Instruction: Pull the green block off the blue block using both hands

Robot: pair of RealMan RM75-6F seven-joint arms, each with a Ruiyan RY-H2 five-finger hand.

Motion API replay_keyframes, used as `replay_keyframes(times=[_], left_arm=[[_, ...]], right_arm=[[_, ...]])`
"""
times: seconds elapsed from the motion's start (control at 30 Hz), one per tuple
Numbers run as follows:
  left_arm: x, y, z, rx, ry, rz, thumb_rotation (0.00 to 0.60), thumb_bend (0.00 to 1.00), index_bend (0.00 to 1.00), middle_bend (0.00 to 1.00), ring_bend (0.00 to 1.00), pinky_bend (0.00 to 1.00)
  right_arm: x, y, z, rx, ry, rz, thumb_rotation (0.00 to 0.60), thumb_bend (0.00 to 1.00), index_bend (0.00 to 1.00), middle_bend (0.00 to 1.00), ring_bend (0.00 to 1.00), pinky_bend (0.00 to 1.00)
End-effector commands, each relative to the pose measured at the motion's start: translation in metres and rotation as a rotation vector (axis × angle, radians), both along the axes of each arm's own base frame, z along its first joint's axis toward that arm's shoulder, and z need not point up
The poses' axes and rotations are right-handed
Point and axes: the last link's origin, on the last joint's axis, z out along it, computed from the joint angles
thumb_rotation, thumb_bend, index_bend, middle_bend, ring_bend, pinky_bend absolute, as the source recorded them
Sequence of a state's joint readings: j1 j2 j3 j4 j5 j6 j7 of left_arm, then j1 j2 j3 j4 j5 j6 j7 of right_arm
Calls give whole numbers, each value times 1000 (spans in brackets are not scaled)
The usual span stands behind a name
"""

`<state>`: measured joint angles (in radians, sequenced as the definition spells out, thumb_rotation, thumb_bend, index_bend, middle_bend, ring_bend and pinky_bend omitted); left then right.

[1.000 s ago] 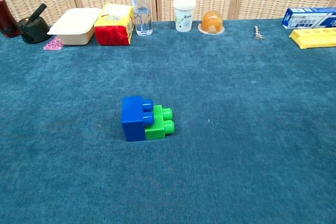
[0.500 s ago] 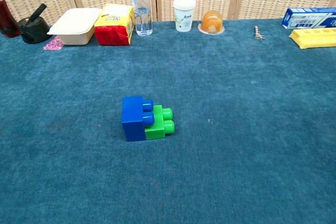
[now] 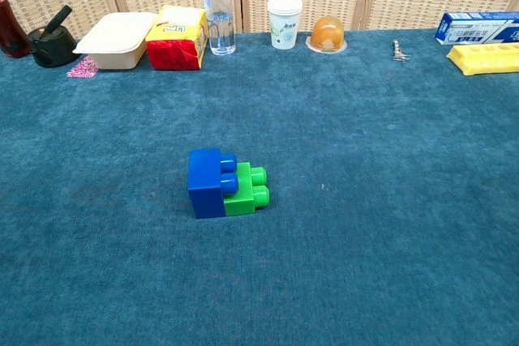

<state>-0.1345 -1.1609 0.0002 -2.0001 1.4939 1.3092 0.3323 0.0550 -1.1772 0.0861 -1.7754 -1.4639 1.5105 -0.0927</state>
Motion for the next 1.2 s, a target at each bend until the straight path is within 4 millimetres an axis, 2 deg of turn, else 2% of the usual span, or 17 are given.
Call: replay_keyframes(times=[0.03,0.1,0.17,0.3,0.4,0.8,0.9,1.2], left_arm=[[23,15,-19,-83,6,-58,431,278,222,125,52,106],[29,21,-26,-111,13,-69,430,286,221,125,52,180],[36,26,-33,-131,17,-85,434,286,222,125,52,196],[53,38,-51,-168,13,-117,436,287,222,125,52,198],[71,55,-75,-206,11,-149,435,287,222,125,52,198],[103,84,-128,-312,76,-176,432,287,222,125,52,198],[107,87,-138,-332,91,-177,434,286,222,125,52,198],[110,89,-151,-358,96,-161,434,286,222,130,64,224]], right_arm=[[-1,-1,2,-2,1,0,600,279,355,399,400,302],[-2,-1,2,-2,-1,0,600,279,354,399,399,302],[-2,-1,3,-3,-3,1,600,279,354,399,399,302],[-3,-1,3,0,-6,6,600,279,354,399,399,302],[-2,0,5,-5,-12,11,600,280,354,399,400,302],[-6,4,11,-24,-7,8,600,279,354,399,399,302],[-7,5,12,-28,-5,5,600,279,354,399,400,302],[-9,8,15,-31,-5,-2,600,279,354,399,399,302]])
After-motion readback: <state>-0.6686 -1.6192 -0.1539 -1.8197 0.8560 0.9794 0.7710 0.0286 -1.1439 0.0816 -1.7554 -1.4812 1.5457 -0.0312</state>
